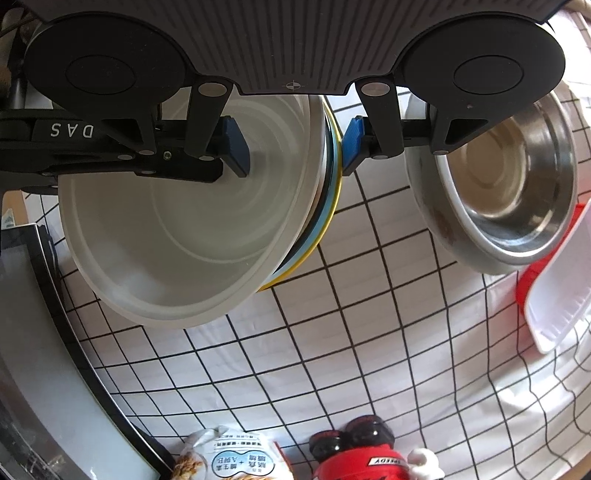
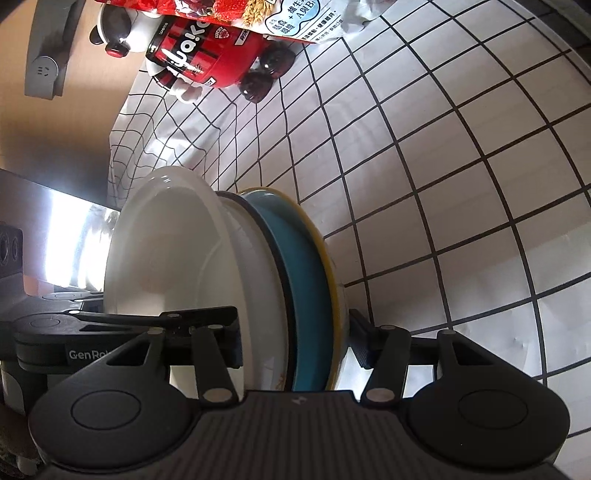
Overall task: Organize plates and bowls
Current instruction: 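Hold the stacked bowls with both tools and lift them off the table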
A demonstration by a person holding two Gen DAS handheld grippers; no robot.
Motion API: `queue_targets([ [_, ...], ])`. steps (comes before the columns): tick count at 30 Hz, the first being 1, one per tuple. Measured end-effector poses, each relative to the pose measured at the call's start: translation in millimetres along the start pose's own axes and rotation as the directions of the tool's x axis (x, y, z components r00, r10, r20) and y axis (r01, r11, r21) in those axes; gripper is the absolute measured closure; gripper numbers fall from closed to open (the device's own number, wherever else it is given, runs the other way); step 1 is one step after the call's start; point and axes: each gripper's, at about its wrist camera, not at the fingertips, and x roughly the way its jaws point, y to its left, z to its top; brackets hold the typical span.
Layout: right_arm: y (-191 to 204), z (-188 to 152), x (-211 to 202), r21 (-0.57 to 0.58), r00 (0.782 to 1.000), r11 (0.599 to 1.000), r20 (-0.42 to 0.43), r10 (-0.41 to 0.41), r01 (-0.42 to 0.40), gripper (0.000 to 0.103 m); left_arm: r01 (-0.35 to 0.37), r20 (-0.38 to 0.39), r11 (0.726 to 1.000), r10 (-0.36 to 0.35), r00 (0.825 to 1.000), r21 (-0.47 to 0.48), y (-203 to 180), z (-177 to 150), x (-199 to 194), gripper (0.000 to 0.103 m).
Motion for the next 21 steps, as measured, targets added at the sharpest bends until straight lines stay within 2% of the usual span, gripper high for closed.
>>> queue_targets([
  [11, 1.6, -0.7, 0.2, 0.025, 1.000, 1.000, 0.007, -0.007, 0.007, 0.047, 0.018, 0.003, 1.000, -0.018, 1.000, 0.006, 1.2, -1.1, -0.8, 0.048],
  [21, 4.5, -1.1, -2.9, 0.056, 0.999, 0.998, -0.026, -0.024, 0.025, 0.047, 0.029, -0.009, 1.000, -0.029, 1.000, 0.004, 0.9, -2.0, -5.1, 0.049],
])
